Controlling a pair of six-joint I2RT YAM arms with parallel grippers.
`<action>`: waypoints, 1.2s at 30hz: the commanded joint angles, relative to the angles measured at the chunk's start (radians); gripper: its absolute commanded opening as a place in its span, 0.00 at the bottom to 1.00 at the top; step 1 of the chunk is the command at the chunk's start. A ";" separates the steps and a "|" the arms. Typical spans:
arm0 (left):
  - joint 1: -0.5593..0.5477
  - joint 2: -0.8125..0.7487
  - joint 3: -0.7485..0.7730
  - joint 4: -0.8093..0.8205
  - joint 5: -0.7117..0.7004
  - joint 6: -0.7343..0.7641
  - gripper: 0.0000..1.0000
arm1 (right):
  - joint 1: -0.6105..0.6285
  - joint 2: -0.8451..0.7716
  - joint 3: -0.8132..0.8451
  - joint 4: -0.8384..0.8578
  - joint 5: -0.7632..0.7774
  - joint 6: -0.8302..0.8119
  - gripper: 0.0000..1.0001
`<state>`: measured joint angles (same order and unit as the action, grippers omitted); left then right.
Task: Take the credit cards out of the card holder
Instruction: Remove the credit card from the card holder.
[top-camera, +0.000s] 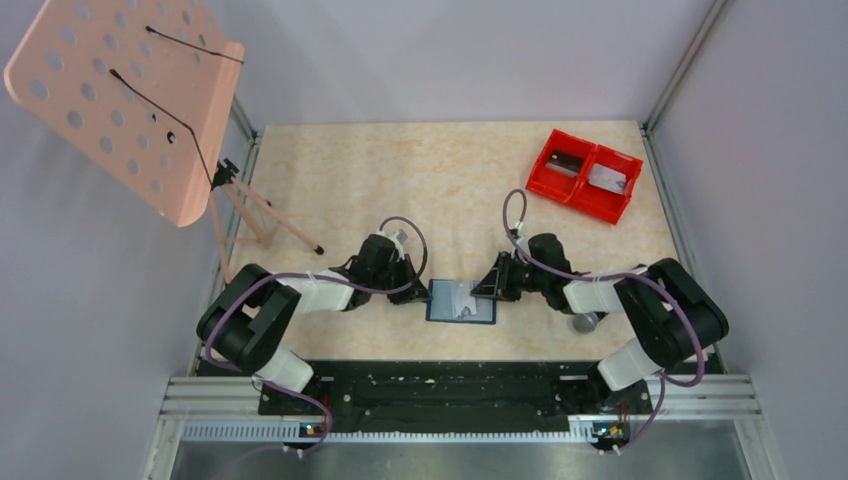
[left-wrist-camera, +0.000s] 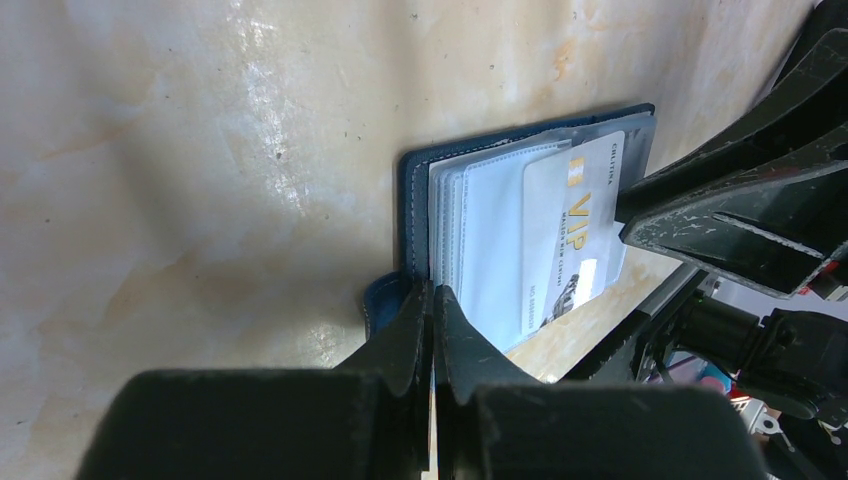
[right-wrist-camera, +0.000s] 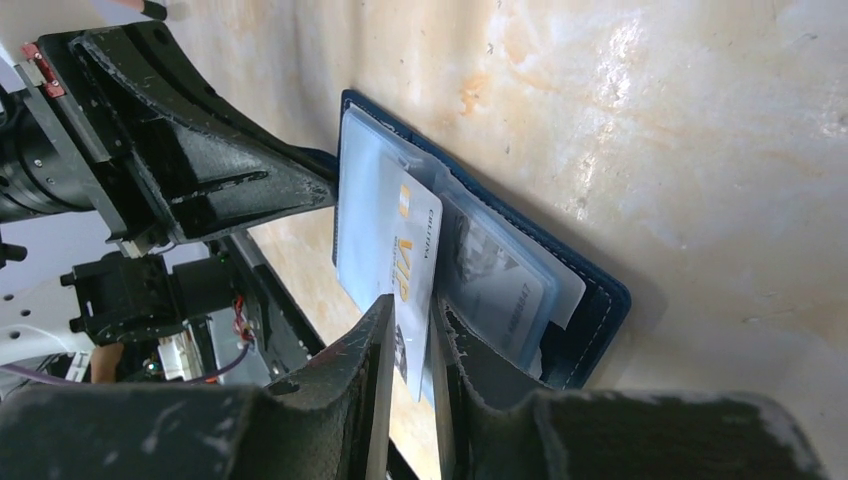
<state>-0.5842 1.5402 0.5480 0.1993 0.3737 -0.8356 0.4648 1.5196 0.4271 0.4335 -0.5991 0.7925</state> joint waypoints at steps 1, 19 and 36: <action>-0.007 0.014 -0.032 -0.090 -0.019 0.025 0.00 | 0.015 0.030 0.026 0.085 0.021 0.025 0.20; -0.007 0.005 -0.043 -0.085 -0.028 0.024 0.00 | 0.022 0.074 0.046 0.111 0.011 0.017 0.00; -0.006 -0.089 0.006 -0.112 0.005 0.043 0.16 | -0.114 -0.209 0.127 -0.291 0.064 -0.157 0.00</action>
<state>-0.5854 1.5047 0.5339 0.1631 0.3698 -0.8295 0.3618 1.3735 0.4938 0.2329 -0.5446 0.6872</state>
